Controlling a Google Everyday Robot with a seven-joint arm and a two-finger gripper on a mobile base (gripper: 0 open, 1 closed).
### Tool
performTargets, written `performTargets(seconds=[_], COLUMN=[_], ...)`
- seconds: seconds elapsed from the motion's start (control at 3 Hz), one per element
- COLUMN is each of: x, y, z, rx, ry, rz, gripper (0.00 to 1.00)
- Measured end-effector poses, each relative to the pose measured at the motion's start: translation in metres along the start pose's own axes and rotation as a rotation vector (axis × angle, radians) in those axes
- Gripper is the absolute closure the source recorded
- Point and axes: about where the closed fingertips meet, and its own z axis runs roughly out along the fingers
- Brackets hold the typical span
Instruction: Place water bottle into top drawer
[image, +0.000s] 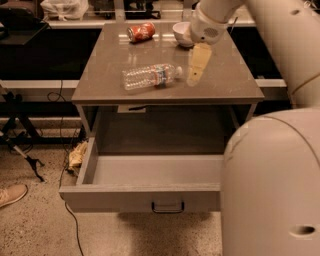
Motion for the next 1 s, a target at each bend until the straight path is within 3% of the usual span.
performTargets(seconds=[1.0], x=[-0.063], y=[-0.003], z=[0.078], rx=[-0.109], ry=[0.107], rz=[-0.143], gripper=[0.0])
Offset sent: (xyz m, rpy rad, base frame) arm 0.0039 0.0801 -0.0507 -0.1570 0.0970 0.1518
